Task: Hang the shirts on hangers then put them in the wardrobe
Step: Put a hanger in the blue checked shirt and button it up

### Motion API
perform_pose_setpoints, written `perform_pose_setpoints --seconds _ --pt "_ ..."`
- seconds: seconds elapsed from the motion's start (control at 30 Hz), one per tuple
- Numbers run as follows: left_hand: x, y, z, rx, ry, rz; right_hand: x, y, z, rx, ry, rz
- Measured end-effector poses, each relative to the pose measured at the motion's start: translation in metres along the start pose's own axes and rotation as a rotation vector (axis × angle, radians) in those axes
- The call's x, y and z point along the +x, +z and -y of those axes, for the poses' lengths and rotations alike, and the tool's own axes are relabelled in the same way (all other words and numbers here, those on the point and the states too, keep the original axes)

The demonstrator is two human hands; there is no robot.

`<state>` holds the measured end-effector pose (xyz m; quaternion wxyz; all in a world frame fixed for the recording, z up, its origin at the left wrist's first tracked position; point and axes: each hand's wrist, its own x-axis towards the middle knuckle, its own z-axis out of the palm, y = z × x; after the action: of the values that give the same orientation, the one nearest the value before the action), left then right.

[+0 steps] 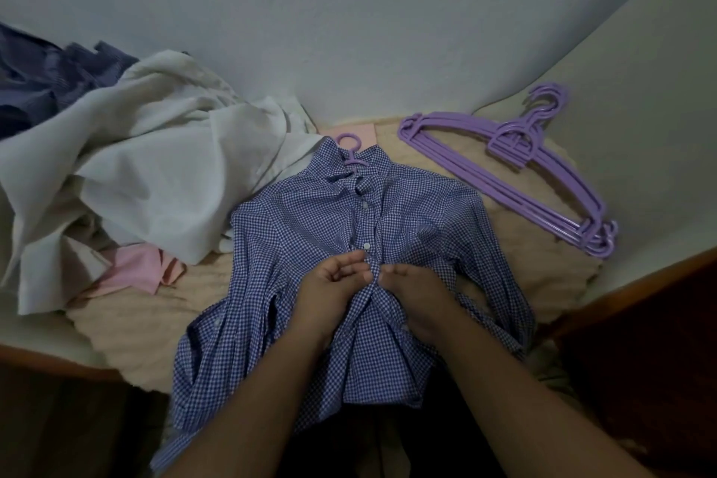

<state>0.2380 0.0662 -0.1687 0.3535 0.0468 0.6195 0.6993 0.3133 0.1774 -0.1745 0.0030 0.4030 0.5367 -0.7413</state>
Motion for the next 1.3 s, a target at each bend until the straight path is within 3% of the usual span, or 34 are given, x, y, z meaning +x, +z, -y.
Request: perform_pose_setpoints --seconds 0.2,0.47,0.9,1.13,1.3 --pt "0.001 0.0 0.0 0.03 0.026 0.019 0.002 -0.002 -0.001 0.089 -0.069 -0.036" --pt "0.001 0.003 0.0 0.084 0.05 -0.004 -0.003 -0.003 0.0 0.013 -0.221 -0.06" --pt "0.0 -0.001 0.0 0.061 0.098 0.012 -0.009 -0.002 0.005 0.1 -0.259 -0.056" --pt "0.001 -0.002 0.001 0.044 0.07 0.05 -0.013 -0.005 0.004 -0.054 -0.433 -0.049" --pt "0.001 -0.001 0.0 0.047 0.066 0.044 -0.013 -0.004 0.007 -0.169 -0.46 -0.039"
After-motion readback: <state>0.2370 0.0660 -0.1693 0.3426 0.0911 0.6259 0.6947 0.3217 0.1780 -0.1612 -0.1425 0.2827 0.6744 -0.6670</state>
